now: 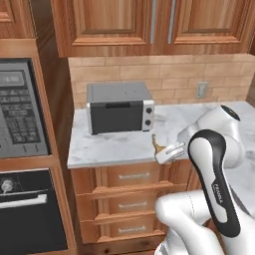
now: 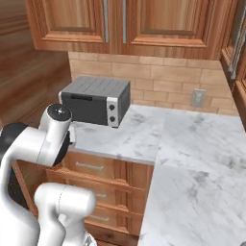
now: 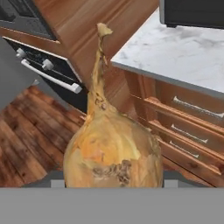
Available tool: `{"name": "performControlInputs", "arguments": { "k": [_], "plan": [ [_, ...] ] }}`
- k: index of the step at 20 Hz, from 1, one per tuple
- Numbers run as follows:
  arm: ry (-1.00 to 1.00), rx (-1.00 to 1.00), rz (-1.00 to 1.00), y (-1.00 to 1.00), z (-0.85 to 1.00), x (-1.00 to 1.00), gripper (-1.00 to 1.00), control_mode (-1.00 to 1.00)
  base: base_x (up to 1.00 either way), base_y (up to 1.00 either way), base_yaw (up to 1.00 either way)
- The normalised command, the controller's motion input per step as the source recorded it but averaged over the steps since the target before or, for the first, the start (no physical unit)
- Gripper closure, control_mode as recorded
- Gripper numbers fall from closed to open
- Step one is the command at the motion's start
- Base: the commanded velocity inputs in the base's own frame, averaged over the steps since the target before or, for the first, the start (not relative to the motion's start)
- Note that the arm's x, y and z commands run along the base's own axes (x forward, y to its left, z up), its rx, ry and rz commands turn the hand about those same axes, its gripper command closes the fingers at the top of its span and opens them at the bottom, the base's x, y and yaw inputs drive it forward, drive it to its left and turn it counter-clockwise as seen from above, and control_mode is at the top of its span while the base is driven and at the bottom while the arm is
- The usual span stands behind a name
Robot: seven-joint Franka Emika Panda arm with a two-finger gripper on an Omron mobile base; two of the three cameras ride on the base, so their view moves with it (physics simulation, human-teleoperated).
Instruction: Place the onion in the correct fridge rack based on whether it is a fruit or vegetable. Finally, close the fridge door.
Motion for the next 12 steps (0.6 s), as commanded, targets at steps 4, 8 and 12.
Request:
{"name": "performControlInputs", "arguments": {
  "k": [4, 8, 12],
  "plan": [
    [0.0, 0.0, 0.0, 0.0, 0.0, 0.0, 1.0, 1.0, -0.45, 0.28, 0.37],
    [0.0, 0.0, 0.0, 0.0, 0.0, 0.0, 1.0, 1.0, -0.11, 0.53, 0.5],
    [0.0, 0.0, 0.0, 0.0, 0.0, 0.0, 1.0, 1.0, 0.0, 0.56, 0.63]
  ]
}}
